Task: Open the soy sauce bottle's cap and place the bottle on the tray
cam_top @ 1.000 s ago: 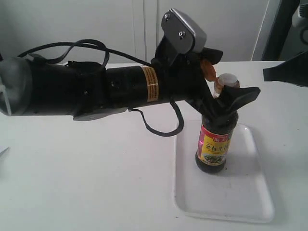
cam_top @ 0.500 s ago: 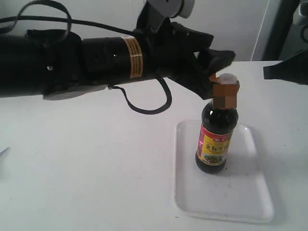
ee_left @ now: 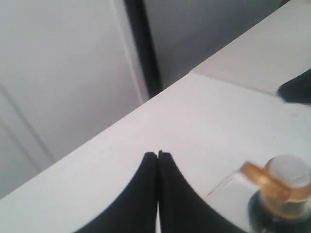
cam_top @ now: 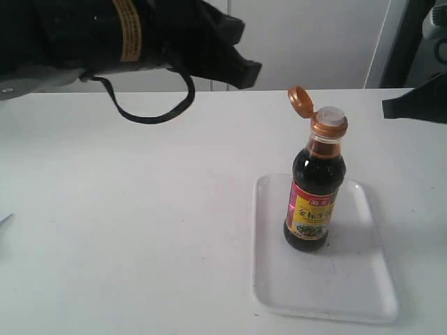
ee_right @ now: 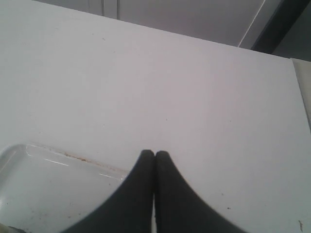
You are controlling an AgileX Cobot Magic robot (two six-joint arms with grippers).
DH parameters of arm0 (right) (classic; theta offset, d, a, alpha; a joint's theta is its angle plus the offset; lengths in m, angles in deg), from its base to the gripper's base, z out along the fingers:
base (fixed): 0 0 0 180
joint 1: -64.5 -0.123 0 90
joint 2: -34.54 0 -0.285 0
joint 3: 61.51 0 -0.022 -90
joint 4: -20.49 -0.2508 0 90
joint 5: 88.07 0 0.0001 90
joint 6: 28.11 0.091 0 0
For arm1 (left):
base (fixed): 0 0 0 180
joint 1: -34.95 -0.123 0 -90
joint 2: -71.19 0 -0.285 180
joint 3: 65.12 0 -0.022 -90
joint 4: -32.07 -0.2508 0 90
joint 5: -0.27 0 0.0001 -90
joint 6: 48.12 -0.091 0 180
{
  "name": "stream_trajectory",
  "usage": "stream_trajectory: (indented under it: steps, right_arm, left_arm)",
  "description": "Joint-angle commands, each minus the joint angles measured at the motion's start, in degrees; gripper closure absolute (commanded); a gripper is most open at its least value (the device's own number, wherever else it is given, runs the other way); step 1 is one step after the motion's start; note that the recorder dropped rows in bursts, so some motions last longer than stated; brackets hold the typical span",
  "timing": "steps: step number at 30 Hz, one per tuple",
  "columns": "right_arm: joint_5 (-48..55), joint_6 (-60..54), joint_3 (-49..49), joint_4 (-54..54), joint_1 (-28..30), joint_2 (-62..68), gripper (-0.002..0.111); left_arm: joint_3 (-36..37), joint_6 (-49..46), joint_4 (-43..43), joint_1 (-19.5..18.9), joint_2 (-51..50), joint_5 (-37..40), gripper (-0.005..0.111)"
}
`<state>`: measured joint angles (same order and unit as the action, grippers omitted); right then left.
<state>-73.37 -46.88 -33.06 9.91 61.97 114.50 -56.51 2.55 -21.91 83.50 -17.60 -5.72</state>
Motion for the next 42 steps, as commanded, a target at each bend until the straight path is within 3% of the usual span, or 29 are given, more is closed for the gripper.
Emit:
stream_trajectory:
  steps: [1, 6, 14, 16, 19, 25, 30, 32, 36, 42]
  right_arm:
    - [1.55, -2.29, 0.09, 0.18, 0.24, -0.13, 0.108]
    - [6.19, -2.58, -1.08, 1.94, 0.24, -0.13, 0.108]
    - [12.37, -2.58, -2.86, 4.16, 0.24, -2.46, 0.108]
    - [12.92, -2.58, -2.86, 4.27, 0.24, -4.35, 0.108]
    - [13.44, -2.37, -2.86, 4.41, 0.24, -6.96, 0.108]
    - [14.23, -1.62, -2.86, 2.50, 0.24, -8.05, 0.108]
    - [14.76, -1.51, -2.75, 2.50, 0.24, -8.05, 0.108]
    - [14.76, -1.51, -2.75, 2.50, 0.24, -8.05, 0.108]
    - [14.92, -1.53, -2.61, 2.27, 0.24, -8.05, 0.108]
    - [16.34, -1.53, -1.84, 0.97, 0.24, -8.31, 0.108]
  left_arm:
    - [-0.15, 0.45, -0.51, 0.10, 2.77, 15.20, 0.107]
    - [-0.15, -1.55, -0.51, 0.10, 5.10, 28.52, 0.107]
    - [-0.15, -4.37, 0.32, -3.97, 6.34, 40.12, 0.107]
    - [-0.15, -9.64, 4.62, -7.86, 6.69, 42.50, 0.107]
    - [-0.15, -20.97, 17.79, -16.59, 7.08, 43.76, 0.107]
    - [-0.15, -23.49, 25.67, -29.23, 8.38, 48.55, 0.107]
    - [-0.15, -32.46, 32.80, -37.50, 9.73, 62.82, 0.107]
    - [-0.15, -34.88, 36.31, -38.75, 9.73, 69.78, 0.107]
    - [-0.15, -35.63, 40.33, -38.74, 9.73, 75.69, 0.107]
    - [0.50, -40.90, 44.12, -38.74, 10.83, 75.95, 0.107]
